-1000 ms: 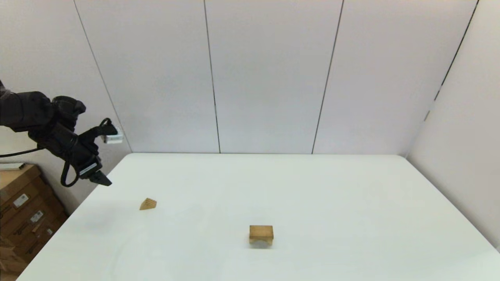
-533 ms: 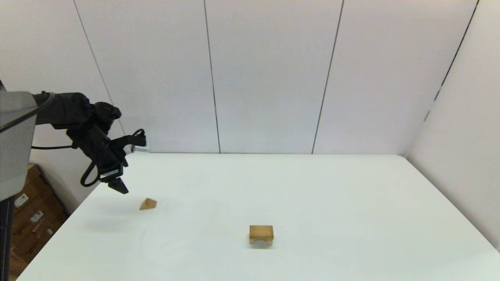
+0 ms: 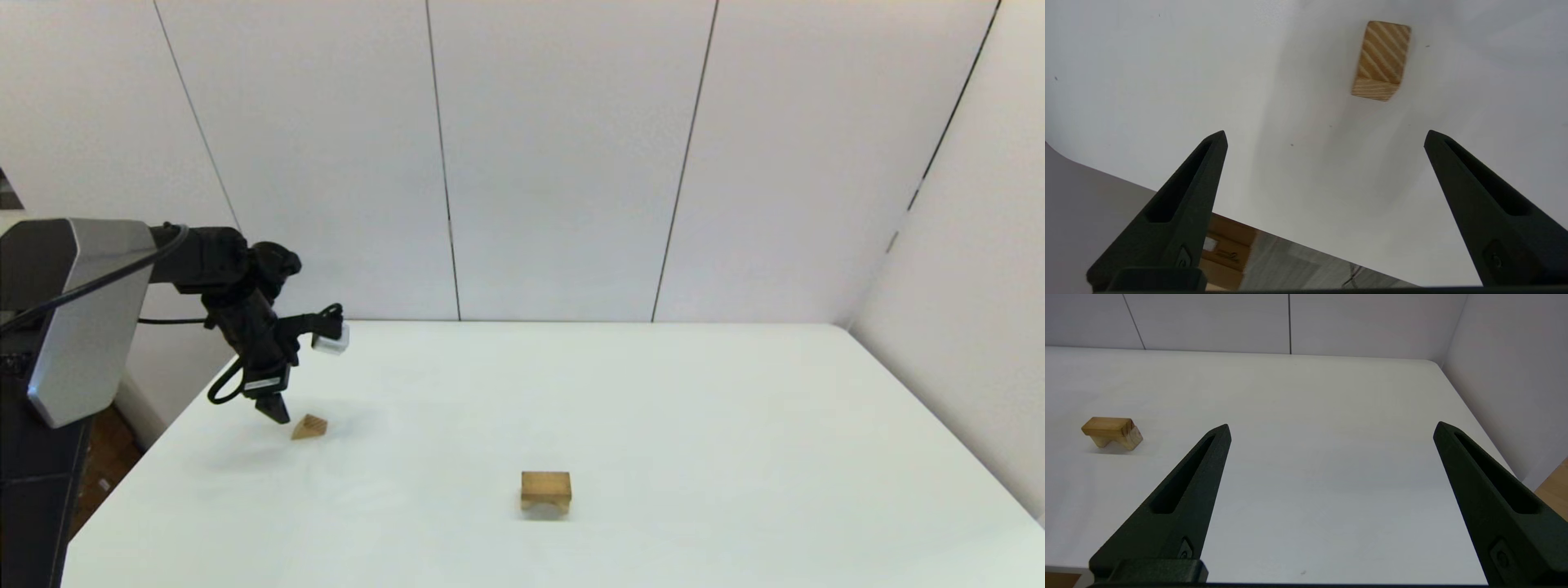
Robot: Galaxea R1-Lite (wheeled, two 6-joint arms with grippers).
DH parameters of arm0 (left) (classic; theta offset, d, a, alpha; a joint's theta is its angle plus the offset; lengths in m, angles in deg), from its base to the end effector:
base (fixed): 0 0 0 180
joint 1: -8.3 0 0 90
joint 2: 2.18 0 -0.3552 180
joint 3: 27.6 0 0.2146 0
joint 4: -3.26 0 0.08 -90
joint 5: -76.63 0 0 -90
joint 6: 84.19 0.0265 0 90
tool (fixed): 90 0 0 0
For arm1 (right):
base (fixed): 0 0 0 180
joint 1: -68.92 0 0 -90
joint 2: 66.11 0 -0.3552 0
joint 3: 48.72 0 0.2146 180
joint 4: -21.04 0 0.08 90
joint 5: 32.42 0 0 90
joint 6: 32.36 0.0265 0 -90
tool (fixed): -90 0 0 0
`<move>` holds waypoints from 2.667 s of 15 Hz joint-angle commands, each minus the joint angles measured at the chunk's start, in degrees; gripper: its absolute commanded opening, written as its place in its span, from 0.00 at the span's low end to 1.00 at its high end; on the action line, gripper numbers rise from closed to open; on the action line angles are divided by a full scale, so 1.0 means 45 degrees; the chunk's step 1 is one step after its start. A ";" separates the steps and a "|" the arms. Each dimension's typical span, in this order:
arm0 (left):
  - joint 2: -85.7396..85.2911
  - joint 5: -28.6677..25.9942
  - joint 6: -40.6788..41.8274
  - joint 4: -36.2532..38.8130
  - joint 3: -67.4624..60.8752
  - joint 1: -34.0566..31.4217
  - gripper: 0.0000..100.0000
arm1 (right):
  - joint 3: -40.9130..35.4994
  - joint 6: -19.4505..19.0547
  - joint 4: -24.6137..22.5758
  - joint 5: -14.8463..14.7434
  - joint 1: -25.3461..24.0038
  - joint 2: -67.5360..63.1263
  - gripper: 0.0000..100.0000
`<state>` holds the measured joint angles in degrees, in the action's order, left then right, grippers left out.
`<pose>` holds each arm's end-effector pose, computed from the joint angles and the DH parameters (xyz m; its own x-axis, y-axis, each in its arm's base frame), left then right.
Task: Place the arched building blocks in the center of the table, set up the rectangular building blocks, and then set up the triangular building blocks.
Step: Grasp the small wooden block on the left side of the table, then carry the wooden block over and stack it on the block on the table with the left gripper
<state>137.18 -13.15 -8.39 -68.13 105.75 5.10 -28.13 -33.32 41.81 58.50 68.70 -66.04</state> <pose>0.5054 0.0284 0.1049 0.2176 0.0160 -0.9759 0.9307 0.2977 0.2124 -0.0479 0.0002 0.0751 0.9998 0.0199 -0.0019 -0.0199 0.9997 -0.0167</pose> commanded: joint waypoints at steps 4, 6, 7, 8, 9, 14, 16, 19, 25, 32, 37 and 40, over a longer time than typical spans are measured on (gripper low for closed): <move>0.0925 0.0147 0.0245 0.0117 0.0000 0.0202 1.00 | -0.0020 -0.0001 -0.0002 0.0009 -0.0010 0.0003 1.00; 0.0964 0.0479 0.0245 0.0078 0.0000 0.0261 1.00 | -0.0020 -0.0001 -0.0002 0.0009 -0.0010 0.0003 1.00; 0.1023 0.0693 0.0245 0.0078 0.0000 0.0300 1.00 | -0.0020 -0.0001 -0.0002 0.0009 -0.0010 0.0003 1.00; 0.1042 0.0772 0.0245 0.0078 0.0000 0.0300 1.00 | -0.0020 -0.0001 -0.0002 0.0009 -0.0010 0.0003 1.00; 0.1062 0.0772 0.0245 0.0078 0.0000 0.0319 1.00 | -0.0020 -0.0001 -0.0002 0.0009 -0.0010 0.0003 1.00; 0.1218 0.0791 0.0226 0.0058 -0.0019 0.0690 1.00 | -0.0020 -0.0001 -0.0002 0.0009 -0.0010 0.0003 1.00; 0.1257 0.0791 0.0187 0.0058 0.0000 0.0807 1.00 | -0.0020 -0.0001 -0.0002 0.0009 -0.0010 0.0003 1.00; 0.1277 0.0811 0.0206 0.0058 -0.0019 0.0846 1.00 | -0.0020 -0.0001 -0.0002 0.0009 -0.0010 0.0003 1.00; 0.1394 0.0830 0.0187 0.0058 0.0000 0.0846 1.00 | -0.0020 -0.0001 -0.0002 0.0009 -0.0010 0.0003 1.00; 0.1472 0.1260 -0.0145 0.0058 0.0000 0.0846 0.00 | -0.0020 -0.0001 -0.0002 0.0009 -0.0010 0.0003 1.00; 0.1413 0.1553 -0.0419 0.0136 0.0000 0.0846 0.00 | -0.0020 -0.0001 -0.0002 0.0009 -0.0010 0.0003 1.00; 0.0730 0.1494 -0.0731 0.0097 -0.0019 0.1100 0.00 | -0.0020 -0.0001 -0.0002 0.0009 -0.0010 0.0003 1.00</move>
<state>143.05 -6.35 -11.87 -67.27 105.75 9.24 -28.13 -33.29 41.79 58.50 68.68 -66.04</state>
